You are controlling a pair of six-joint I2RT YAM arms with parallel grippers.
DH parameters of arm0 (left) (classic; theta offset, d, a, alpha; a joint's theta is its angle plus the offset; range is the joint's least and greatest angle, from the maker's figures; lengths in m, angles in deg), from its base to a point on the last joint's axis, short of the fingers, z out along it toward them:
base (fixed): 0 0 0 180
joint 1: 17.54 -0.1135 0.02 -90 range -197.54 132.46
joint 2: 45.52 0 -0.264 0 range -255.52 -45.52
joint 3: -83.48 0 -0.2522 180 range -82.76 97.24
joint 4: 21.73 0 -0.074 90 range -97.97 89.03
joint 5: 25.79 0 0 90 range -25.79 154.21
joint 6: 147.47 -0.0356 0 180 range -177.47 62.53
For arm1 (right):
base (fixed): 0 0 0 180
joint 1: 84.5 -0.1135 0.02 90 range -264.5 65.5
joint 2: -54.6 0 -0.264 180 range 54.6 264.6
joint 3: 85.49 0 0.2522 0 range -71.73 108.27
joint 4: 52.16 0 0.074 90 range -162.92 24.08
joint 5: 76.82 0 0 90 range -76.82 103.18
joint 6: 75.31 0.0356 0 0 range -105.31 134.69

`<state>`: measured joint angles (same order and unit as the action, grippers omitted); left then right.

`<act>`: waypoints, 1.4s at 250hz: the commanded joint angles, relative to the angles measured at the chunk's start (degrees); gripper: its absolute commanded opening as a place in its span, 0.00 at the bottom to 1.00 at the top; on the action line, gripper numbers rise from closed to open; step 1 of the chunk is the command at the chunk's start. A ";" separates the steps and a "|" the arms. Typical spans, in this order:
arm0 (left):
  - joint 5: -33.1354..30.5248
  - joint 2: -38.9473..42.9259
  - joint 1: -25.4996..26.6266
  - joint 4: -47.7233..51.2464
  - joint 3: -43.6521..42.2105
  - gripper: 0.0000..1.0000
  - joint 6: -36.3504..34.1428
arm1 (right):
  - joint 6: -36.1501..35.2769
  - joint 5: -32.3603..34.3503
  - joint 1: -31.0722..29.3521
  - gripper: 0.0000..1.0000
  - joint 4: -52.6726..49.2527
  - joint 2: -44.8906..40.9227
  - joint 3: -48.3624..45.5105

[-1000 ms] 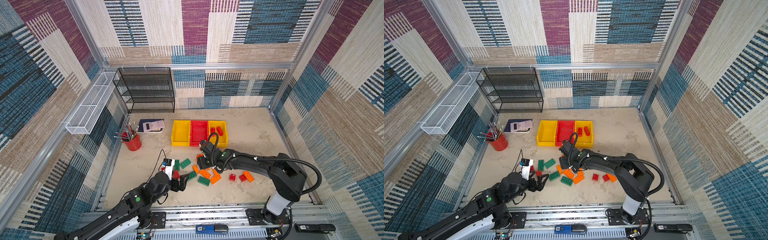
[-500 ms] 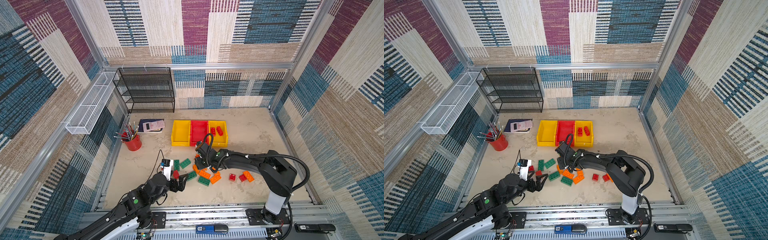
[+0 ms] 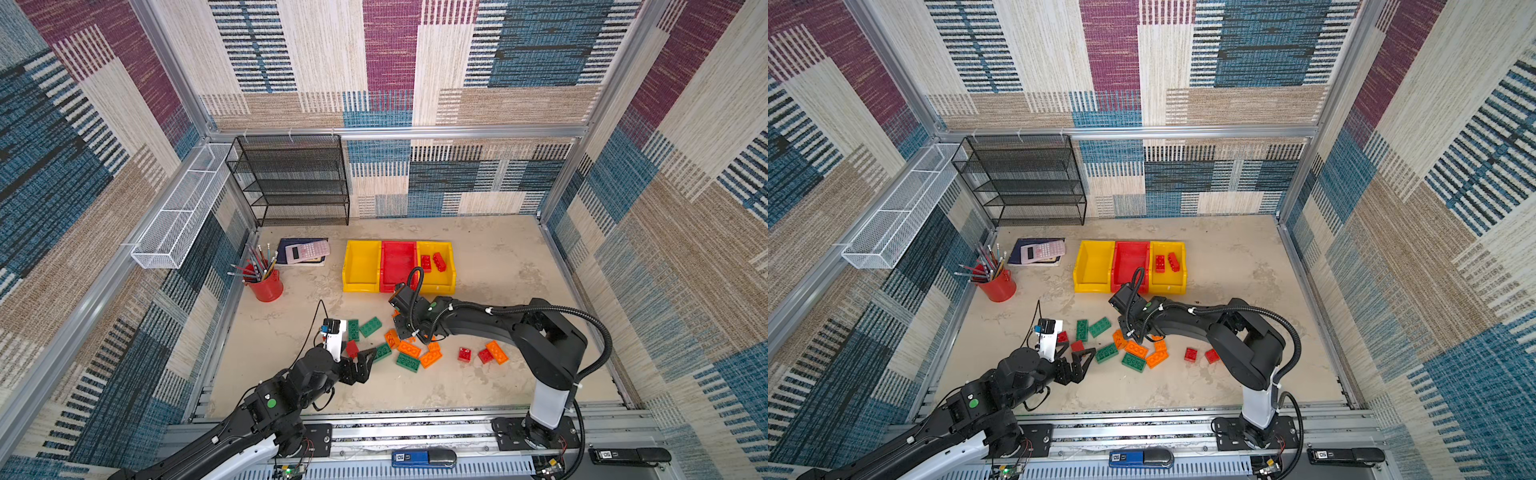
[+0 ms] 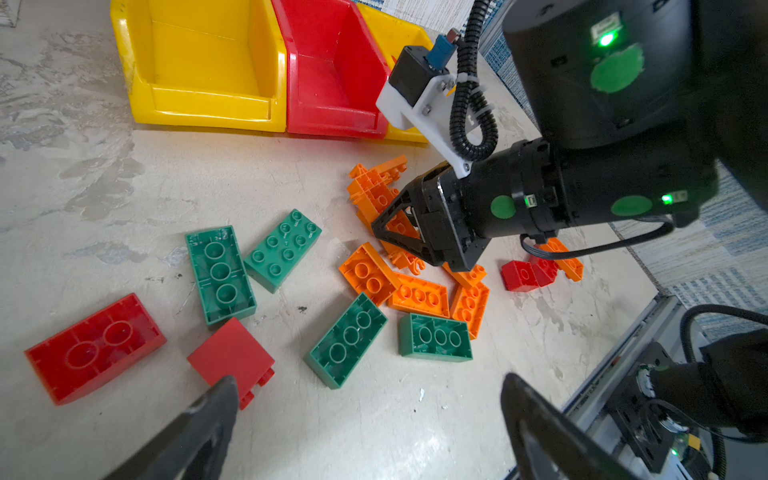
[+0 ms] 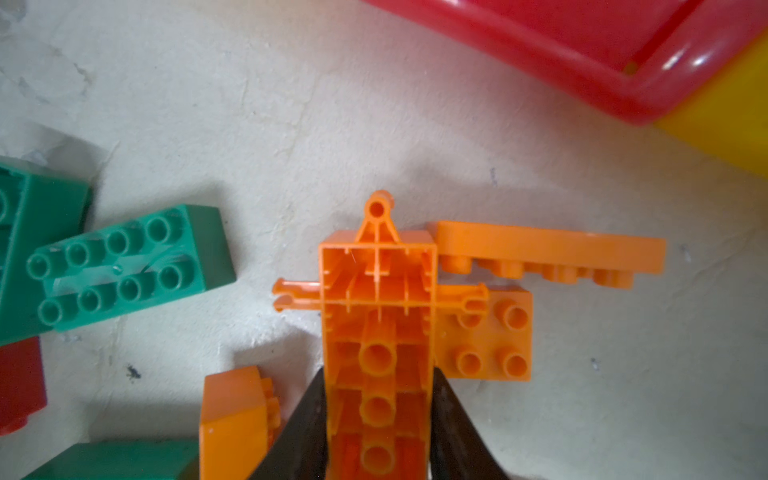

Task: Sort the legos into containers by color
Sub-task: 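Carry the orange brick with the right gripper into the red bin and release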

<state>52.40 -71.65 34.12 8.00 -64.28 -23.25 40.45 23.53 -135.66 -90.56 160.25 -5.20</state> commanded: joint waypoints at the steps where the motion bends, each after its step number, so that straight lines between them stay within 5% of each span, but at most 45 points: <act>1: -0.64 0.16 -0.06 -0.64 0.11 0.99 -1.06 | 1.19 2.07 -0.06 0.32 -1.54 -0.20 0.81; 138: -0.09 -5.95 -0.03 -3.04 4.97 0.99 -5.46 | -2.64 4.69 4.60 0.31 -1.05 -4.65 9.16; 298: -2.34 -6.50 -0.12 -1.33 7.49 0.99 -8.11 | -8.82 -0.70 13.75 0.33 -3.55 15.66 34.57; 319: -2.08 -6.85 -0.12 -1.12 7.79 0.99 -8.11 | -9.03 -0.30 13.98 0.38 -4.18 17.86 36.84; 350: -1.90 -6.75 -0.10 -0.90 7.55 0.99 -7.70 | -8.98 -0.80 14.01 0.60 -4.38 17.47 36.84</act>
<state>50.89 -78.54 34.08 6.65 -57.16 -29.63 32.04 23.29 -121.52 -94.35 178.21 31.41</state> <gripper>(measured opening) 0.989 0.531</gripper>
